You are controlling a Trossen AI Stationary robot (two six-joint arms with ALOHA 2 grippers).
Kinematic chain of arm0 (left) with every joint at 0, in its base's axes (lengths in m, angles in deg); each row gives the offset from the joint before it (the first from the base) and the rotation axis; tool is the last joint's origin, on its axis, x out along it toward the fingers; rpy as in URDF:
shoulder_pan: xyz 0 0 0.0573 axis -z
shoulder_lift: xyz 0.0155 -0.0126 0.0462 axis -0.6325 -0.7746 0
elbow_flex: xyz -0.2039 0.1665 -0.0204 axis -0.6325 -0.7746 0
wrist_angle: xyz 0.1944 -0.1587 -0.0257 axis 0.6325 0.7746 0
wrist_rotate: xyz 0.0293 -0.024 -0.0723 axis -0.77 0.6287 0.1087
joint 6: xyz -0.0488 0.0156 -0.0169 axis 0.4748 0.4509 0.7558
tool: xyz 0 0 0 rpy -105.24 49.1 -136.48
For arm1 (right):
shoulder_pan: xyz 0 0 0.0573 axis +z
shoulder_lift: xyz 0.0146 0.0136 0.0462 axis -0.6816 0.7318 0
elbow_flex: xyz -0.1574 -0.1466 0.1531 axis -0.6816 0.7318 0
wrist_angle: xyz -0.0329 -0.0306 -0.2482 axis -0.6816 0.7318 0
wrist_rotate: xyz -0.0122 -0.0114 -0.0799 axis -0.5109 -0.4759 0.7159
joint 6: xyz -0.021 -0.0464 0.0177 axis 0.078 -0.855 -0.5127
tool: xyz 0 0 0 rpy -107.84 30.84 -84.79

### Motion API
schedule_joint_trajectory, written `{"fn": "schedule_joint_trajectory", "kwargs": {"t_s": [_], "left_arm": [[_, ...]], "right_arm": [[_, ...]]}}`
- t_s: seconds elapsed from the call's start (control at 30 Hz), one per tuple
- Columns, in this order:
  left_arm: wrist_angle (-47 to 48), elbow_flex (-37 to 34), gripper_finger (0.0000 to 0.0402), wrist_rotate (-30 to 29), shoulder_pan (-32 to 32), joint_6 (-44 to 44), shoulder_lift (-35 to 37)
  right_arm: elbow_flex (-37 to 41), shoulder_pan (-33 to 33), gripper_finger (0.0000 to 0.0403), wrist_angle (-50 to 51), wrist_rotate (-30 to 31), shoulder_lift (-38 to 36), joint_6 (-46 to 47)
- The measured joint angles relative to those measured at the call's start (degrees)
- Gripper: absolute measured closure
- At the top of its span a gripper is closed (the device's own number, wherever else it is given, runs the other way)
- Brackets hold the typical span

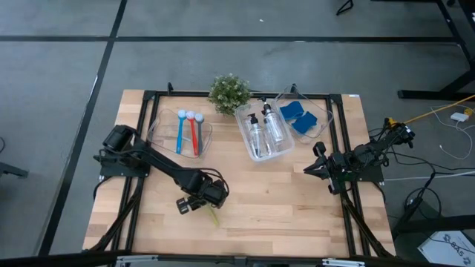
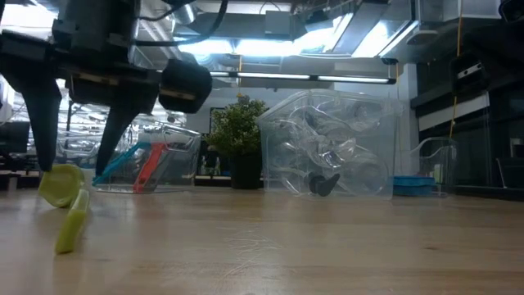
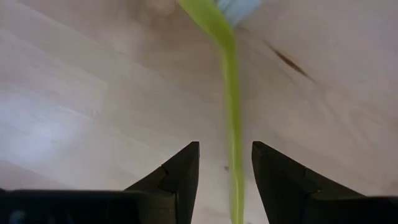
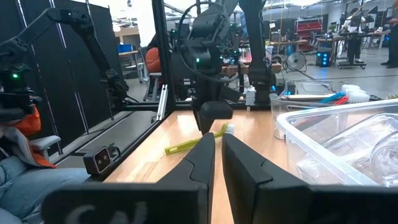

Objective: Pick & Place Kitchen Sink Supplies
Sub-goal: Put the light green dish brush into the left transparent bin

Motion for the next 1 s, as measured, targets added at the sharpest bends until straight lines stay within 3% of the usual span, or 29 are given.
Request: {"fn": "schedule_joint_trajectory", "kwargs": {"t_s": [0.57,0.7,0.9,1.0], "left_arm": [[1.16,0.16,0.0266,-5.14,0.04,-0.48,-5.53],[0.88,0.16,0.0296,-7.91,0.11,-0.39,-5.59],[0.7,0.16,0.0382,-13.31,0.6,-1.12,-5.61],[1.11,0.08,0.0384,-19.23,0.96,-1.81,-5.69]], "right_arm": [[0.0,0.01,0.037,0.02,-0.02,0.0,0.0],[0.0,0.01,0.037,0.02,0.0,0.0,-0.02],[0.01,0.0,0.037,0.01,0.0,0.0,0.0],[-0.01,0.01,0.037,0.0,0.0,0.0,0.0]]}}
